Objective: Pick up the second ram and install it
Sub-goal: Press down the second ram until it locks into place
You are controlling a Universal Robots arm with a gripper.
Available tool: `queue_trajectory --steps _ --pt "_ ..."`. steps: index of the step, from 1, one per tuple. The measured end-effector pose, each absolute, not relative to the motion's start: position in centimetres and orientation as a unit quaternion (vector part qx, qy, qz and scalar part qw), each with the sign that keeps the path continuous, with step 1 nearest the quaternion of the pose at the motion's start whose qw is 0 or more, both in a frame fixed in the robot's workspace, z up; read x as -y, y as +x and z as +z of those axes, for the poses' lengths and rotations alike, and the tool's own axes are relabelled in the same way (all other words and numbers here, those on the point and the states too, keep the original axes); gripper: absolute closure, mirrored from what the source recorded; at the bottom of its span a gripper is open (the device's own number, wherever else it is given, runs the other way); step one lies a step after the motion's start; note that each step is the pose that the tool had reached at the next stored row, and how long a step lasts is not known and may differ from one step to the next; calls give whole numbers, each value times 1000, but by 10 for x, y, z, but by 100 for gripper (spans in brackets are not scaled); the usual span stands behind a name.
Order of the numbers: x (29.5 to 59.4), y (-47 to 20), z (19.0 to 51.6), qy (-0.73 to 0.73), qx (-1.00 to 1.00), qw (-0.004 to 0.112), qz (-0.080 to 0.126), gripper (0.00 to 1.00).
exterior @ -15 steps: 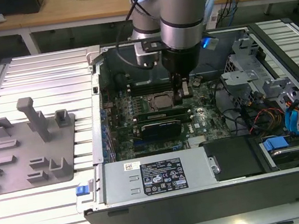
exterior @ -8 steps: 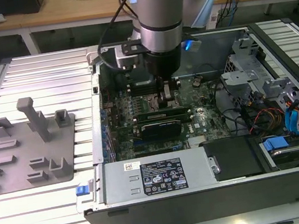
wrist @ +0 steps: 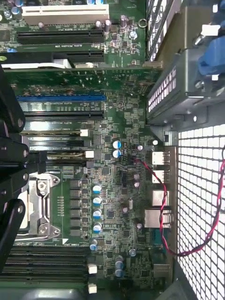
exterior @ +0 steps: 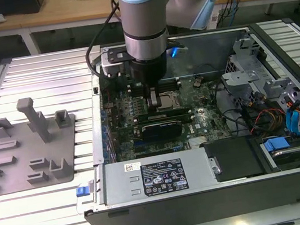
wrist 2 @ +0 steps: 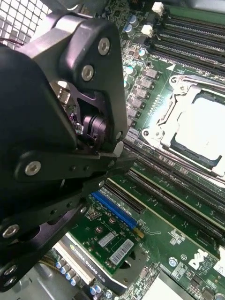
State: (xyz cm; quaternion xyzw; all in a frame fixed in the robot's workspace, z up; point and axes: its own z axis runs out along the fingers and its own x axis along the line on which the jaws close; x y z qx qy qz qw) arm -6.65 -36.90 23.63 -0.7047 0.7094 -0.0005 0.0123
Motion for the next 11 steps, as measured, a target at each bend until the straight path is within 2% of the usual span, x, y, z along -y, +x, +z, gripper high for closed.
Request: queue_trajectory --steps 11 --pt "369 -67 231 -705 -709 13 0 92"
